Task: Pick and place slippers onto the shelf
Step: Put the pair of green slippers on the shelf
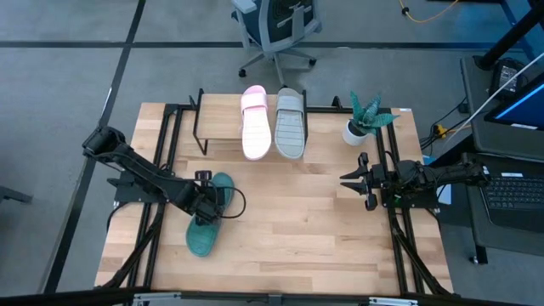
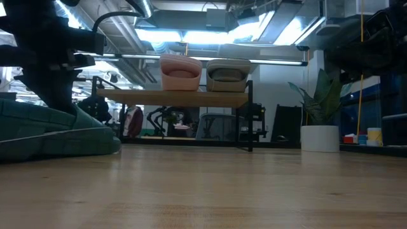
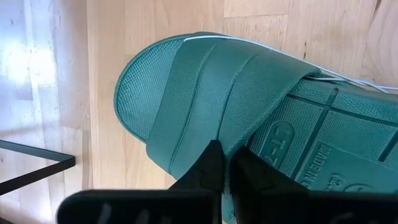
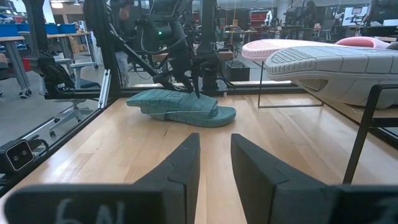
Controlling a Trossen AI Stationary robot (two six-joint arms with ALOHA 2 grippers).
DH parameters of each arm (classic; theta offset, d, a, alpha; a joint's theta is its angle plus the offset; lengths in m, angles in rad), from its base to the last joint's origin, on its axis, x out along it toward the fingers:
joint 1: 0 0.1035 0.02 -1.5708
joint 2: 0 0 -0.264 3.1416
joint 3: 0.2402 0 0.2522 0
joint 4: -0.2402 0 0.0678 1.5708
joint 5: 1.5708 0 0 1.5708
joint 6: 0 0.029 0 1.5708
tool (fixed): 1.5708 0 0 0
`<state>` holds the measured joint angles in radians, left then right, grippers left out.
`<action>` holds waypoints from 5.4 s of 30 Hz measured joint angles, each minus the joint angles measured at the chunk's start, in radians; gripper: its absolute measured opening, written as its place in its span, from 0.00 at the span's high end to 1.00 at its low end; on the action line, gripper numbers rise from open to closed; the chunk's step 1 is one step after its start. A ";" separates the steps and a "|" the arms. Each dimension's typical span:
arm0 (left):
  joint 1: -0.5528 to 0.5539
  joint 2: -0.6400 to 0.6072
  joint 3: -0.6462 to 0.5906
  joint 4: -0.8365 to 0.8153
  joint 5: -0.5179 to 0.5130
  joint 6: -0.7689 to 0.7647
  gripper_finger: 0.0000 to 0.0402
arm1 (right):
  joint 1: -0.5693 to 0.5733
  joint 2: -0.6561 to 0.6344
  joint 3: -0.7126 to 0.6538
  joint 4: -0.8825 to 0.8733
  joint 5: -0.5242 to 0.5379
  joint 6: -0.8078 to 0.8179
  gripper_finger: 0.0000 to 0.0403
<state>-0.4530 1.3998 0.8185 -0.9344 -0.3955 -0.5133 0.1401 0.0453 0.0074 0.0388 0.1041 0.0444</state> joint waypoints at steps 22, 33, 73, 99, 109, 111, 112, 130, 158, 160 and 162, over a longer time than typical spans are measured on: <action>0.002 -0.148 0.277 -0.319 0.027 -0.007 0.99 | 0.000 0.000 0.000 0.000 0.000 -0.005 0.77; 0.007 -0.198 0.421 -0.432 -0.029 0.001 0.99 | 0.000 0.000 0.000 0.000 -0.001 -0.052 0.77; 0.831 -0.198 0.586 -0.311 0.133 0.737 0.99 | 0.000 0.000 0.000 0.000 -0.001 -0.130 0.77; 1.178 0.037 0.754 -0.287 0.258 0.901 0.99 | 0.000 0.001 0.000 0.001 0.000 -0.185 0.77; 1.224 0.083 0.754 -0.287 0.270 0.940 0.99 | 0.000 0.001 0.000 0.001 0.000 -0.188 0.77; 1.235 0.088 0.754 -0.292 0.270 0.945 0.99 | 0.000 0.000 0.000 0.001 0.000 -0.188 0.77; 1.240 0.088 0.754 -0.296 0.272 0.946 0.99 | 0.000 0.001 0.000 0.001 0.000 -0.188 0.77; 1.270 0.126 0.754 -0.290 0.308 0.969 0.99 | 0.000 0.001 0.000 0.001 0.000 -0.207 0.77; 1.272 0.152 0.754 -0.286 0.309 0.962 0.88 | 0.000 0.001 0.000 0.001 0.000 -0.207 0.77; 1.272 0.152 0.754 -0.280 0.309 0.961 0.88 | 0.000 0.001 0.000 0.001 0.000 -0.207 0.77; 1.272 0.152 0.754 -0.273 0.309 0.960 0.88 | 0.000 0.000 0.000 0.000 0.000 -0.207 0.77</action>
<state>0.8187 1.5520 1.5726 -1.2071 -0.0868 0.4466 0.1398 0.0458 0.0074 0.0391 0.1042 -0.1623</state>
